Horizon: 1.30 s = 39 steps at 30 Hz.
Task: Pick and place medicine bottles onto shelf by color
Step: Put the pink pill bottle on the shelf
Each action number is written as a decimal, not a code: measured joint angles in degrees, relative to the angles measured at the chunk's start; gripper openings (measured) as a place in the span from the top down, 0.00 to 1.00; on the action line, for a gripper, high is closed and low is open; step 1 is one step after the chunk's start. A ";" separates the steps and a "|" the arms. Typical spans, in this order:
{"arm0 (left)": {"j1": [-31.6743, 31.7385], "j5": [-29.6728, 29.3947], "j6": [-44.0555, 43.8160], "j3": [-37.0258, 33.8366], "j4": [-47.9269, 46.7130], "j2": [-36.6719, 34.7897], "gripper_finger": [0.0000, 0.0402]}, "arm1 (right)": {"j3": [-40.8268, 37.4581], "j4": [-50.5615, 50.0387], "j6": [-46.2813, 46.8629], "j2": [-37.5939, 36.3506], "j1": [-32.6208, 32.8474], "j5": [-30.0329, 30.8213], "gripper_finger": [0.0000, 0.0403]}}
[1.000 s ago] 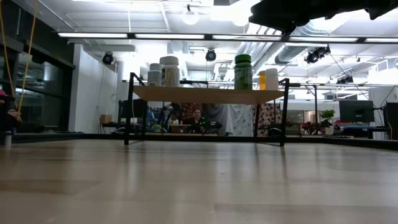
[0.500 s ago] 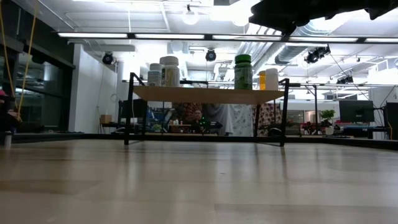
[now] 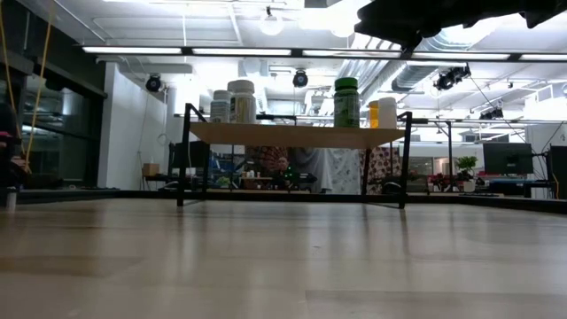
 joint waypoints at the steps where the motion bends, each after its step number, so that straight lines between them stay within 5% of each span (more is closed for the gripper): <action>1: 0.18 0.25 0.05 0.00 0.00 0.00 0.49 | 0.00 -0.02 0.00 0.00 0.01 0.00 0.59; 13: 2.81 0.39 -0.03 0.07 0.24 -0.07 0.77 | 0.00 0.00 0.00 0.00 0.02 -0.01 0.59; 23: 8.42 -0.22 -3.91 5.85 0.27 -0.07 0.76 | 0.00 0.00 0.00 0.00 0.02 0.00 0.59; 30: 12.04 -13.56 2.45 15.15 1.82 -0.52 0.75 | 0.00 -0.02 0.00 0.00 0.02 0.00 0.59; 35: 14.54 -23.68 10.65 14.50 15.63 -4.79 0.75 | 0.00 -0.11 0.02 0.00 0.02 0.00 0.59; 39: 18.01 -23.76 17.01 8.95 31.77 -9.52 0.75 | 0.00 -0.63 0.00 0.00 0.01 -0.01 0.59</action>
